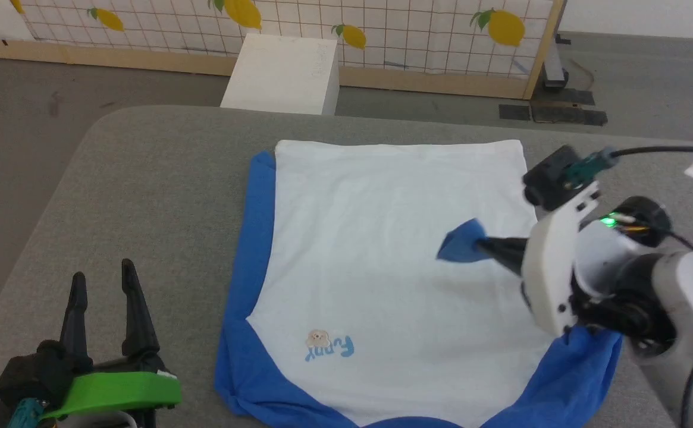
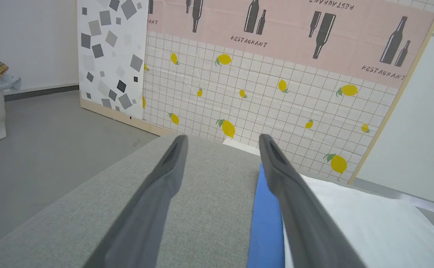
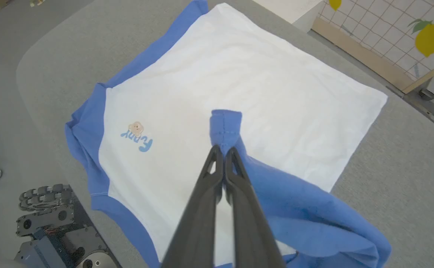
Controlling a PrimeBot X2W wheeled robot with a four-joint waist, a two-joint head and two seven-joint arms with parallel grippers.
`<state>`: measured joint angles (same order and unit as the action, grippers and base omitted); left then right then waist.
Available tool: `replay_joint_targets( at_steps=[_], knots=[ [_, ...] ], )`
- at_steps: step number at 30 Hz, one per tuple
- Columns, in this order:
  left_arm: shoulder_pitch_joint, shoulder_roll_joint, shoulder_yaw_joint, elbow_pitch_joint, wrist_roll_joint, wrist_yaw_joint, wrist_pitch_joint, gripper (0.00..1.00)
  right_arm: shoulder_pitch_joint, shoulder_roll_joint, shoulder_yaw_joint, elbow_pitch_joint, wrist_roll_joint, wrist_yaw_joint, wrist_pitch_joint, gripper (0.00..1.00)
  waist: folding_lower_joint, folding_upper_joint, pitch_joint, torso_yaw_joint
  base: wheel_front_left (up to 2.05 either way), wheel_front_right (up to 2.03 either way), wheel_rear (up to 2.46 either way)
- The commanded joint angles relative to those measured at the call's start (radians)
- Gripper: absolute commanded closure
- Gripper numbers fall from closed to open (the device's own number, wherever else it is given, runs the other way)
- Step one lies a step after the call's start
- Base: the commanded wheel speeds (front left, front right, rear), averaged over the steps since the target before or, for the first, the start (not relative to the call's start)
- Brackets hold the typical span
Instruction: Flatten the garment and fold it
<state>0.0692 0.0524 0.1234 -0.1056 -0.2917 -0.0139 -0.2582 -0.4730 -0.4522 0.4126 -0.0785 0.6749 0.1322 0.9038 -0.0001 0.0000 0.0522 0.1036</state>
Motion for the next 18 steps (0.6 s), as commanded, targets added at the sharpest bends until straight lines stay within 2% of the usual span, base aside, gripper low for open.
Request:
replay_joint_targets(
  at_steps=[1,10,18],
  knots=[
    [0.008,-0.002,-0.003,0.002,0.000,-0.005,-0.004,0.00,-0.014,0.020,0.037,0.004,0.020,-0.002,-0.011,1.00,0.0001,0.0000,-0.001,0.014,0.00,0.00,0.00],
    [-0.008,-0.002,-0.020,0.020,-0.004,-0.010,-0.004,0.00,-0.051,0.118,0.276,0.081,0.110,-0.002,-0.064,1.00,0.0001,0.0000,0.007,0.053,0.00,0.00,0.00],
    [-0.010,-0.002,-0.027,0.021,-0.012,-0.003,-0.004,0.00,-0.032,0.121,0.454,0.161,0.165,-0.002,-0.070,1.00,0.0001,0.0000,0.031,0.069,0.00,0.00,0.00]
  ],
)
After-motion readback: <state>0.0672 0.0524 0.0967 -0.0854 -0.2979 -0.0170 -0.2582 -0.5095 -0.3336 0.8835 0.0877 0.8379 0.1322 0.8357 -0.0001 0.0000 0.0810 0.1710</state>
